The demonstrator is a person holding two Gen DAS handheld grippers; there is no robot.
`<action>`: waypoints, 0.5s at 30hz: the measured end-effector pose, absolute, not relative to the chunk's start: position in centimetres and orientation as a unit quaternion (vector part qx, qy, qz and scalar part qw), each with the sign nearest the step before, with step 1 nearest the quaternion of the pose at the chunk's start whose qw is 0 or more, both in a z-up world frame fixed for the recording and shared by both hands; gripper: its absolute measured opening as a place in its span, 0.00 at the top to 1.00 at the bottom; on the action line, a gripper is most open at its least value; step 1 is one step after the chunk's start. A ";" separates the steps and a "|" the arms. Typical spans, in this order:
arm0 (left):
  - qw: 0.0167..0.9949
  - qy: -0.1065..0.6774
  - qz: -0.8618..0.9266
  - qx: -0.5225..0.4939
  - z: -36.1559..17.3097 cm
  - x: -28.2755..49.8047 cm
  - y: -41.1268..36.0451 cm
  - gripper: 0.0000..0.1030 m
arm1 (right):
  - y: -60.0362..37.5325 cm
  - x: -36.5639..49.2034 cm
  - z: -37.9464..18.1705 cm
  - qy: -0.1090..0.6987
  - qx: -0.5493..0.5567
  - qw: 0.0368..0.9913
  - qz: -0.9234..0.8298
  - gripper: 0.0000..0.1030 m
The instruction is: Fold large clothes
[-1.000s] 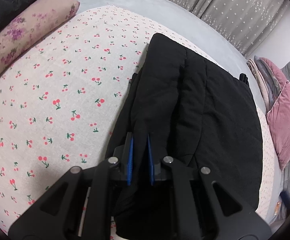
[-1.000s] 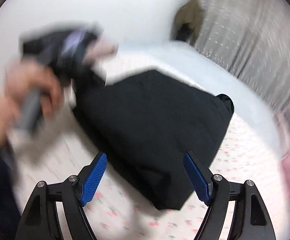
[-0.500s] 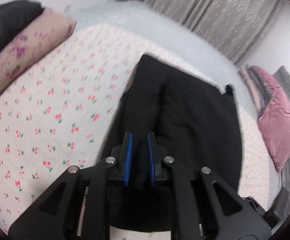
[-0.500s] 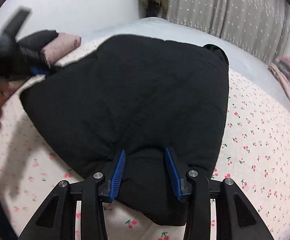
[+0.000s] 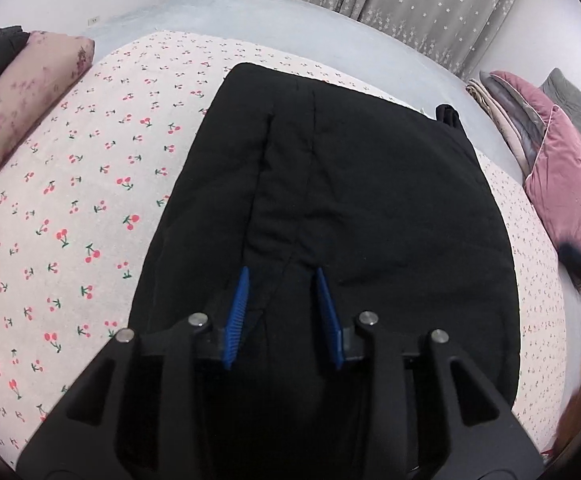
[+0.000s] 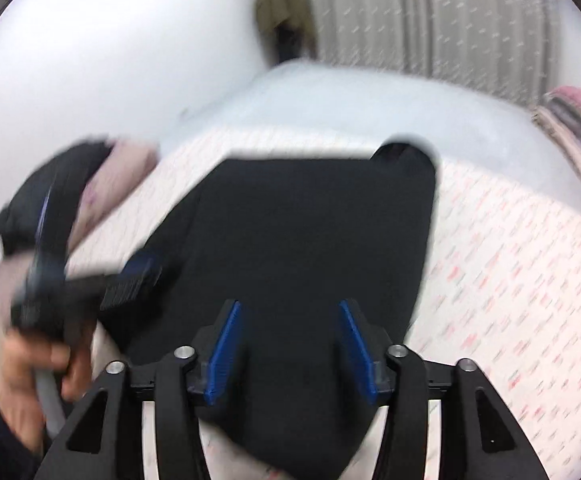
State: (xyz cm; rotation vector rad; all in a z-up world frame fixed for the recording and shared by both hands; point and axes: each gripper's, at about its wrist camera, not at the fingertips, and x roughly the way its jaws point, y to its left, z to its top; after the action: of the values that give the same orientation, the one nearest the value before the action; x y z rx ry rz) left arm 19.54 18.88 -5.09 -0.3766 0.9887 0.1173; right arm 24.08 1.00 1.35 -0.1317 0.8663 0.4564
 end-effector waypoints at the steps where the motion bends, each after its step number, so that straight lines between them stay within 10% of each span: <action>1: 0.861 0.473 0.056 -0.179 -5.2 19.6 18.9 0.60 | 0.7 26.3 1.7 0.423 -0.048 0.879 0.215 0.45; 15: 0.852 0.489 0.053 -0.181 -6.2 20.3 18.9 0.57 | 4.7 43.4 -10.1 0.536 -0.057 0.833 0.127 0.39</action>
State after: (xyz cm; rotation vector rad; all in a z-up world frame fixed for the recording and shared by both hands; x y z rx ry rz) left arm 20.30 18.90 -6.21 -0.3806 1.0296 0.1126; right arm 43.44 4.71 -10.09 -0.1214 1.1362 0.2702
